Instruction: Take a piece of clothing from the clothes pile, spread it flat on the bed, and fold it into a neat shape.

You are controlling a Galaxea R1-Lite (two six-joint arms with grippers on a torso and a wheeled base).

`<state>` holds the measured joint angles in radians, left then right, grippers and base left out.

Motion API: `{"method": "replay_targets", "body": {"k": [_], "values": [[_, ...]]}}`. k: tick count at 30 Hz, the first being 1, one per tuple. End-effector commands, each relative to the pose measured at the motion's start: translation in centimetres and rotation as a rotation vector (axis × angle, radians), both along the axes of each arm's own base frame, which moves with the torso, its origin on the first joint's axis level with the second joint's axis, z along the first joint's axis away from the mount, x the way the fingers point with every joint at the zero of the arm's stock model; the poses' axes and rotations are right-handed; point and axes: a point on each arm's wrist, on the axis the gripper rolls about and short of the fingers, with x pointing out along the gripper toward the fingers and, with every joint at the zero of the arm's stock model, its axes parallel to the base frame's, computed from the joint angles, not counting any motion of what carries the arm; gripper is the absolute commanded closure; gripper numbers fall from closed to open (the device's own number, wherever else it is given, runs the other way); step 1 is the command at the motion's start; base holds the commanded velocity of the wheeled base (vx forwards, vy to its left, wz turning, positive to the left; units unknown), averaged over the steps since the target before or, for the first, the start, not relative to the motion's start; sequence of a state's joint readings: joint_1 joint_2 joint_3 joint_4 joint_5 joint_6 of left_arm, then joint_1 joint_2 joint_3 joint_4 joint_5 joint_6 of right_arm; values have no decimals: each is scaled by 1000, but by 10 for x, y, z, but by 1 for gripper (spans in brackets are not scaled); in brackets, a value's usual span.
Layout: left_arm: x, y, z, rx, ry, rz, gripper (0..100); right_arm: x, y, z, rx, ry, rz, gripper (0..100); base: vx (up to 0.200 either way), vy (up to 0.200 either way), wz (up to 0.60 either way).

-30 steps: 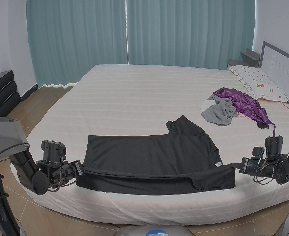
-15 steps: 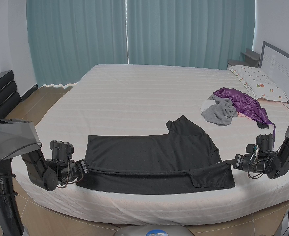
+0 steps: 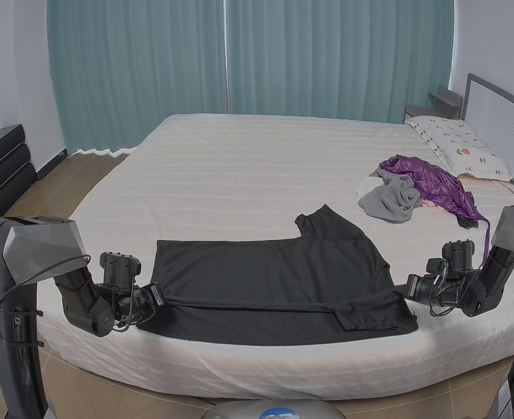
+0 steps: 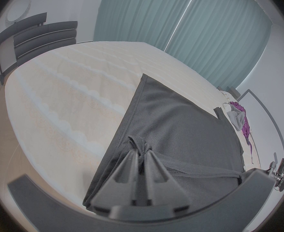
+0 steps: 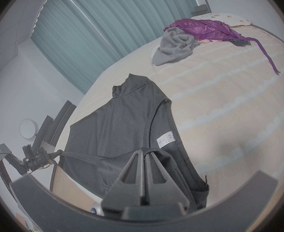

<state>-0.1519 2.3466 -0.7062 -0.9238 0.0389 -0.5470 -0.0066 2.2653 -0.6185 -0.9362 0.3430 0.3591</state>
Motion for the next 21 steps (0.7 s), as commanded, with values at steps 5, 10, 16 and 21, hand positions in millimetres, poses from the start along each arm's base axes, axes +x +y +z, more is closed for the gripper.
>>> {"method": "replay_targets", "body": {"k": [5,10,16,21], "values": [[-1,1,5,-47,-10,45,0,-4,1,3,43,8,-30,0,0,0,0],[-7,10,30,-68,-59,74,0,-11,7,21,110,-5,-55,0,0,0,0],[-34,17,73,-92,-135,81,0,-33,12,44,230,-2,-131,0,0,0,0],[-52,15,80,-185,-121,142,0,-52,16,40,328,35,-188,0,0,0,0]]}}
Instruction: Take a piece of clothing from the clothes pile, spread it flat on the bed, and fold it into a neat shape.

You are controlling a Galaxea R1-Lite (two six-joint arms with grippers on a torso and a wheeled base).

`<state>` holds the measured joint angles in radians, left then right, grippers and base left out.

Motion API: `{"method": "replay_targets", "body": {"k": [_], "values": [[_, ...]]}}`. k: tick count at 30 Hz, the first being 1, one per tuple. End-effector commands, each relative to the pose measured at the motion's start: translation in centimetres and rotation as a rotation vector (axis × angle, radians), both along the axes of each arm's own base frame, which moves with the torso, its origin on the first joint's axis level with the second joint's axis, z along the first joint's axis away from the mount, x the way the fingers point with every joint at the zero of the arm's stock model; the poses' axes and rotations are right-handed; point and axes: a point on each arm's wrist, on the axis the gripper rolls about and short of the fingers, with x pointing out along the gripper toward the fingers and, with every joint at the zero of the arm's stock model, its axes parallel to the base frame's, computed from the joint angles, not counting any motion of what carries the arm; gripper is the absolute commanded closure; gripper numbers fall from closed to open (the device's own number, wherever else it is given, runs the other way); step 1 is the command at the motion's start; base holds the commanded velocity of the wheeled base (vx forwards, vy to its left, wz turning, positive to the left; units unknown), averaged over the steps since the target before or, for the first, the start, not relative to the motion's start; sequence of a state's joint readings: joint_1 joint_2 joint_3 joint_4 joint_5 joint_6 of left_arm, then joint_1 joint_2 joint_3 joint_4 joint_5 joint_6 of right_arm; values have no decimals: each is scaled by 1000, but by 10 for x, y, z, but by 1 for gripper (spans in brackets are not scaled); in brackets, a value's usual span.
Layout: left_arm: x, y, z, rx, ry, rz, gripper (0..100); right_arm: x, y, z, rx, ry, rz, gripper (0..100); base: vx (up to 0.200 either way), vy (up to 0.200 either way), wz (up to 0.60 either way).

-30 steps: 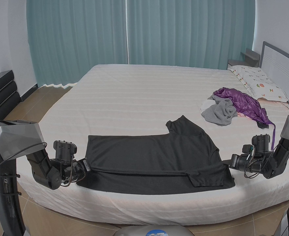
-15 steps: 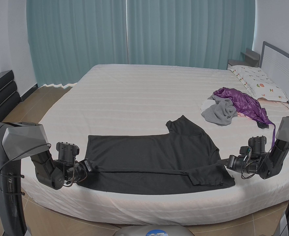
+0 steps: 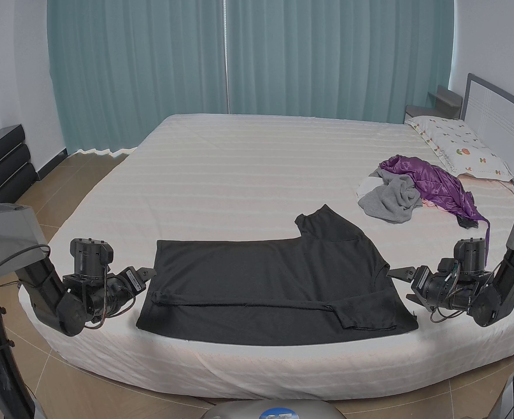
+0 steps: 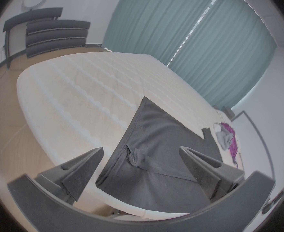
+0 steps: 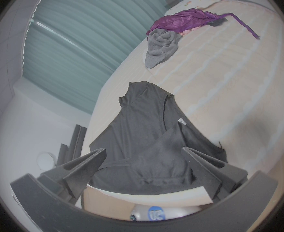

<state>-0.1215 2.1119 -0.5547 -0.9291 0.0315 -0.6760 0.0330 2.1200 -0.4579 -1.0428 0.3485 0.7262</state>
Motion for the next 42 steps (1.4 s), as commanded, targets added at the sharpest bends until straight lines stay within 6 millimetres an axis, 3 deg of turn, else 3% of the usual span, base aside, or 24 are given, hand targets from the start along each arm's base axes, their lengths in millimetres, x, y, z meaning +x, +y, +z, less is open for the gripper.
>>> {"method": "replay_targets", "body": {"k": [1,6,10,19,27,42], "values": [[-19,0,26,-97,-47,54,0,-22,4,6,68,0,-30,0,0,0,0],[-19,0,29,-219,-52,96,0,-27,3,-1,105,-2,-55,0,80,0,0],[-24,-1,25,-228,-43,84,0,-30,2,-5,110,14,-57,0,200,0,0],[-30,-1,17,-250,-11,55,0,-31,3,-10,116,42,-59,0,0,0,0],[-32,-7,16,-248,1,35,0,-31,2,-13,114,50,-60,0,0,-150,0],[-17,-32,-31,-166,118,21,0,-30,3,-26,109,85,-58,0,0,0,0]]}}
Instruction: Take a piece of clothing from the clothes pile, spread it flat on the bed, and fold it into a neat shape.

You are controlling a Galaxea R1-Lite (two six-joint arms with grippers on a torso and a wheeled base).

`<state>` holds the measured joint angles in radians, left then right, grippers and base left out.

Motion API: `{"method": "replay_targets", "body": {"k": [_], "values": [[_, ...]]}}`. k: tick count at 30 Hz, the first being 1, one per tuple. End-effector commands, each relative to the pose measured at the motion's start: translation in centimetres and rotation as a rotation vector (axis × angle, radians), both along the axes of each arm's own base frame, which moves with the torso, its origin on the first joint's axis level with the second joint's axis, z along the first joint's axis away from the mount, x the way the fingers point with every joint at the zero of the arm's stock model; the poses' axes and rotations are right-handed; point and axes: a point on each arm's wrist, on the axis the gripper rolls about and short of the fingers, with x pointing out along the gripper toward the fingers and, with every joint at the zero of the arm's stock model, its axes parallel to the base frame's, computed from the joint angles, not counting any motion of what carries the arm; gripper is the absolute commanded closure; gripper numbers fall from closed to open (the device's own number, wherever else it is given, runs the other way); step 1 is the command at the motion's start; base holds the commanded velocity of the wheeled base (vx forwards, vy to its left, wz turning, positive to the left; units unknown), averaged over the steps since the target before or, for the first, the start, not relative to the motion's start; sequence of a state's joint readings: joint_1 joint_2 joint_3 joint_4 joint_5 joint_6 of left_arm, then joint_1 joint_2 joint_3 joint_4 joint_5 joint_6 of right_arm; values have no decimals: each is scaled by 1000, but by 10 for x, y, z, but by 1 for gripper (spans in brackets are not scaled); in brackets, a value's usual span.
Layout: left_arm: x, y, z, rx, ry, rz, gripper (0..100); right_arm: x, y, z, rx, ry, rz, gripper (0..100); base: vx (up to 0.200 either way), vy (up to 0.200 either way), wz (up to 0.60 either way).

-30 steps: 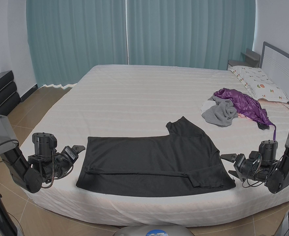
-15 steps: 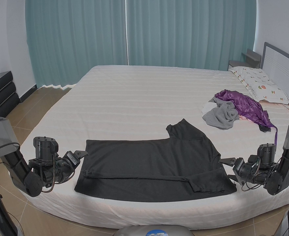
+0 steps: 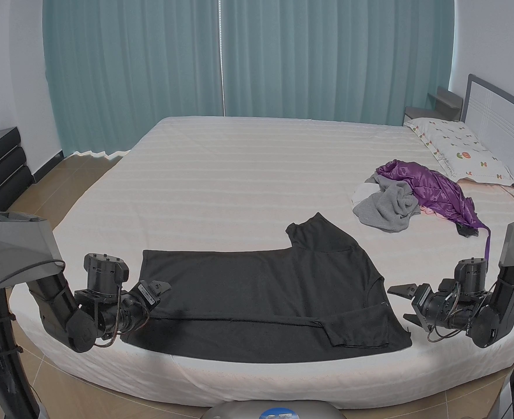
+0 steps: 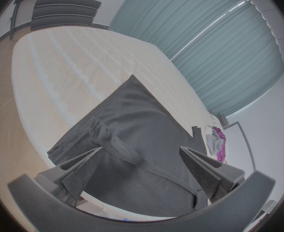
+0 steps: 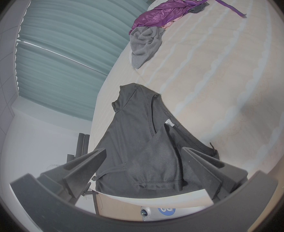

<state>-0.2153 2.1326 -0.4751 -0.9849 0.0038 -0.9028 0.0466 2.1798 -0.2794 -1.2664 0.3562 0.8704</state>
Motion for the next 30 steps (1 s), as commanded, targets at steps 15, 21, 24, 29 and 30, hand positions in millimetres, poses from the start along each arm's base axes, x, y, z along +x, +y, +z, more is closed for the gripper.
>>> {"method": "replay_targets", "body": {"k": [15,21,24,29,30], "values": [[32,-8,-34,104,57,36,0,2,1,-12,-7,14,-1,0,0,0,0],[57,7,-28,93,-19,123,0,3,1,-12,-7,12,-1,0,0,0,0],[64,12,-23,60,-46,199,0,3,1,-12,-7,14,0,0,0,0,0],[65,18,-14,15,-68,234,0,2,1,-14,-7,15,-1,0,0,0,0],[65,20,-12,12,-72,240,0,2,1,-14,-7,14,-1,0,0,0,0]]}}
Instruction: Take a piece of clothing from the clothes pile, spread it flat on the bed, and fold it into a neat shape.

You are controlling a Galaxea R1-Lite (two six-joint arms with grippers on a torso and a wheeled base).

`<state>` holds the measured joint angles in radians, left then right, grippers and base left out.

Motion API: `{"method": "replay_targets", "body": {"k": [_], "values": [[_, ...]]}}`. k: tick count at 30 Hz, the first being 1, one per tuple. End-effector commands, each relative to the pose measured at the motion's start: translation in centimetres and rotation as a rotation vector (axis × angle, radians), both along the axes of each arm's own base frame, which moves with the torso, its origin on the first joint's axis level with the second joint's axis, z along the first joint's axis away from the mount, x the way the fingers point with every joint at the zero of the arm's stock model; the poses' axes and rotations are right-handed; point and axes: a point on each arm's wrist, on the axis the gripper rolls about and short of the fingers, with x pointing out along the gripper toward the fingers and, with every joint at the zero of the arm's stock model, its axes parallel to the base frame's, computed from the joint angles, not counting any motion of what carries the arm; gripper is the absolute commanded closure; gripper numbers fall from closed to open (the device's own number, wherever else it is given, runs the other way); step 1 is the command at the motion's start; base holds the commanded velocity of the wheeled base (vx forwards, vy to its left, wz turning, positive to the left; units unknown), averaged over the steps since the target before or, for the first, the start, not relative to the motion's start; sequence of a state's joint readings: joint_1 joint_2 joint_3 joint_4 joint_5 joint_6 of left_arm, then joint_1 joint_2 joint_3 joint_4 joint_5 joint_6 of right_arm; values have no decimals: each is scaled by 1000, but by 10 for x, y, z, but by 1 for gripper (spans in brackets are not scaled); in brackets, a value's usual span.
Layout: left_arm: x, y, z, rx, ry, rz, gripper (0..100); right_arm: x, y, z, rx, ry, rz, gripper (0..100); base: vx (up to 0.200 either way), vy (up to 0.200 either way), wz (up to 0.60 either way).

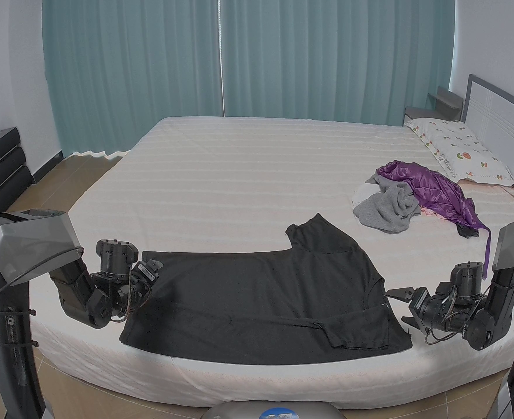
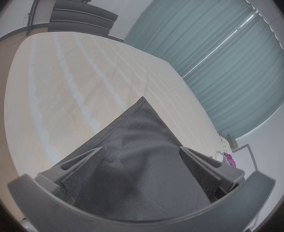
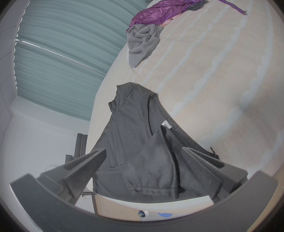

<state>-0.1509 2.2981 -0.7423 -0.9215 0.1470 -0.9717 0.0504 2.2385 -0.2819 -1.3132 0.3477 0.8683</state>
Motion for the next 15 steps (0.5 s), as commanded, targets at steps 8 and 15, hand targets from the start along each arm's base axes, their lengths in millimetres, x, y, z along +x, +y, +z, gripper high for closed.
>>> {"method": "replay_targets", "body": {"k": [8,15], "values": [[-4,34,0,54,30,-126,0,-1,0,-4,-1,9,2,0,0,0,0],[-1,35,-17,124,56,-292,0,-1,0,-8,-3,26,2,0,0,0,0]]}}
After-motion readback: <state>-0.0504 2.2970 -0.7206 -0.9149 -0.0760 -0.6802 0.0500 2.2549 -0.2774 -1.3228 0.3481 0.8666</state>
